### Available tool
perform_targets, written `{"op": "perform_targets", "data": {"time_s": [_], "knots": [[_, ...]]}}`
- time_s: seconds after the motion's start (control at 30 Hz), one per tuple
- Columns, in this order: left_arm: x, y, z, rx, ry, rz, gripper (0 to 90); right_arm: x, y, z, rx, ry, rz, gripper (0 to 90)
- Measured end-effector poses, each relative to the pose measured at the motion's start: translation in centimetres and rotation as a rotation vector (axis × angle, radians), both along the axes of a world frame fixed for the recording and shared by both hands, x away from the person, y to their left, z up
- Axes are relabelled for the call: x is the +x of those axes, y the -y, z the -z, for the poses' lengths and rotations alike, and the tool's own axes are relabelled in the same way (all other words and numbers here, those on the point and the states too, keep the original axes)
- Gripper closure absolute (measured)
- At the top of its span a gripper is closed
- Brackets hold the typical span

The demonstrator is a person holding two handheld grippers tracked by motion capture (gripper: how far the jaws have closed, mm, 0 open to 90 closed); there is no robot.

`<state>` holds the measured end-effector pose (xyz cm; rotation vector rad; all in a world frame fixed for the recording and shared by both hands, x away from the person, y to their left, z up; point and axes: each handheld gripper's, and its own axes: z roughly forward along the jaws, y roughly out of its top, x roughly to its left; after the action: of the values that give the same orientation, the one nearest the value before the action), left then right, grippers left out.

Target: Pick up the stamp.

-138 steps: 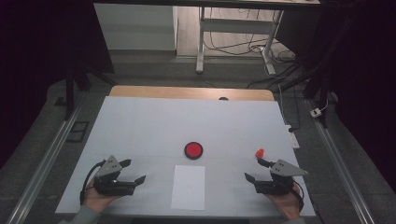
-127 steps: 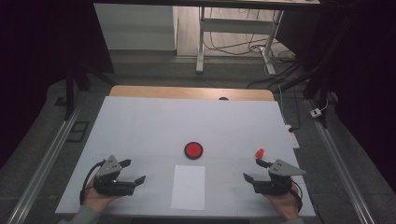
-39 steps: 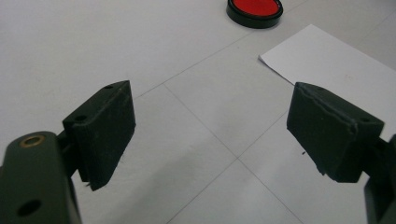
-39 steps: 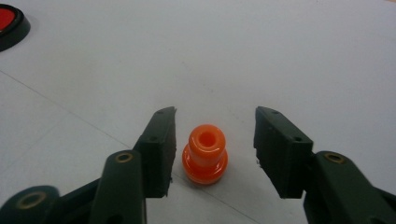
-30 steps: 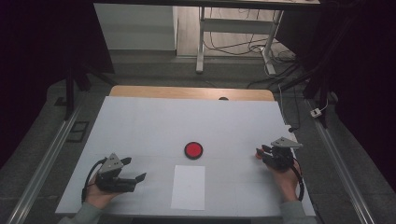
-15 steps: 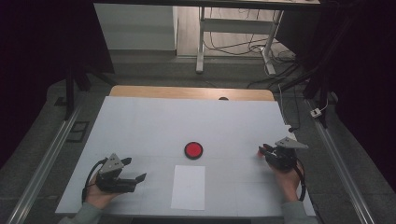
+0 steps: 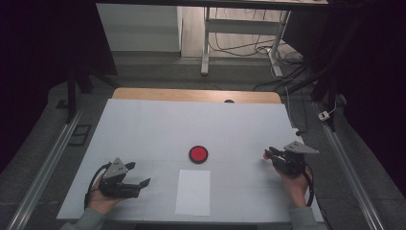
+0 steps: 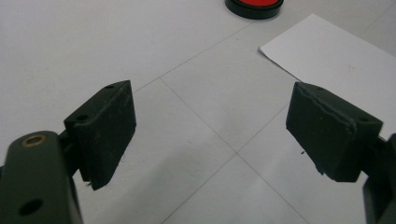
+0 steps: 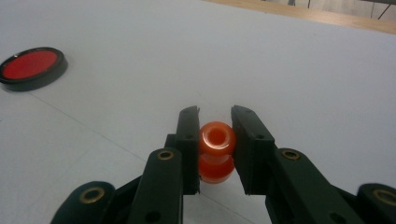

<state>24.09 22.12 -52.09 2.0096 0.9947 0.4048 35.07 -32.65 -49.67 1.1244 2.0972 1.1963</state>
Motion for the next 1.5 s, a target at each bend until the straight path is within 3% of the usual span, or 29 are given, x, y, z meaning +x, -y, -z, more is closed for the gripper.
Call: {"op": "perform_targets", "data": {"time_s": [0.8,1.5], "knots": [[0.1,0.0,0.1,0.001,-0.001,-0.001,16.5,-1.1,-2.4,-1.4,0.021,0.041,-0.074,72.0],[0.2,0.3,0.1,0.002,0.0,0.002,16.5,-1.8,-4.7,-2.1,0.045,0.047,-0.143,72.0]]}}
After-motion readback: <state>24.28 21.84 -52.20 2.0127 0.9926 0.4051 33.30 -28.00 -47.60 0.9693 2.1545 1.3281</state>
